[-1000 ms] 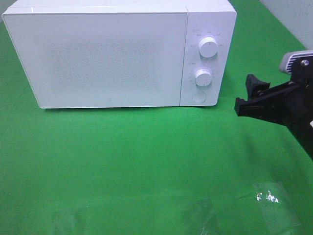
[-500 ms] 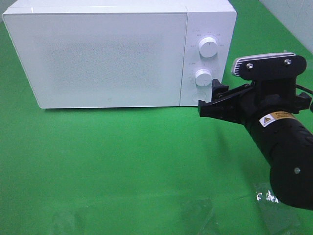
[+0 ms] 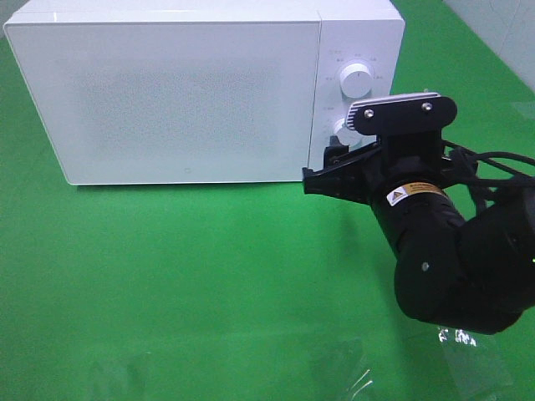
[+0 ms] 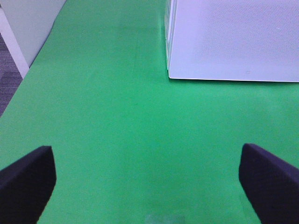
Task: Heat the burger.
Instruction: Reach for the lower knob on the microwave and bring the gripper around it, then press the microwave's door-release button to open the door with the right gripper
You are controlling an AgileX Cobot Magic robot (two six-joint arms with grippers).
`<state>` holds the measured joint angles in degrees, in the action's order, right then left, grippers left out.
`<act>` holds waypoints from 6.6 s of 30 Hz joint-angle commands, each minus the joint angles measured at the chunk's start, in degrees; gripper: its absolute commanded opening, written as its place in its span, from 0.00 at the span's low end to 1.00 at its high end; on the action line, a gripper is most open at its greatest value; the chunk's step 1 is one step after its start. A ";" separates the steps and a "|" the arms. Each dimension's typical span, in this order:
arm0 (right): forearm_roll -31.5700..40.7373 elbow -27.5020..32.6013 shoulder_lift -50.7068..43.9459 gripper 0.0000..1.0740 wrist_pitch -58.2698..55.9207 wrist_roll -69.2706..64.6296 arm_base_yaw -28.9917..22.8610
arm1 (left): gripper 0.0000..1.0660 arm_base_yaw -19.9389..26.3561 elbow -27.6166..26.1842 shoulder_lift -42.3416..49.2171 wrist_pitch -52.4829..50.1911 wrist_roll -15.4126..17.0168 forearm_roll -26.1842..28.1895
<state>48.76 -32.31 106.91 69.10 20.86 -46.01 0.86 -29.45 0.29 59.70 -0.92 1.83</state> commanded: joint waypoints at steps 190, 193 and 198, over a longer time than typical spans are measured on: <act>-12.55 -9.28 8.19 0.64 0.69 -89.50 9.34 | 0.94 0.17 0.23 1.43 -0.46 0.11 -0.06; -16.16 -5.90 4.58 0.64 -6.76 -86.12 9.34 | 0.94 0.17 0.23 1.43 -0.46 0.11 -0.06; -19.42 -2.35 -0.06 0.64 -15.99 -81.02 9.34 | 0.94 0.17 0.23 1.43 -0.46 0.11 -0.06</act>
<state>31.91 -36.15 109.66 58.61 -64.52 -36.84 0.86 -29.45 0.29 59.70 -0.92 1.78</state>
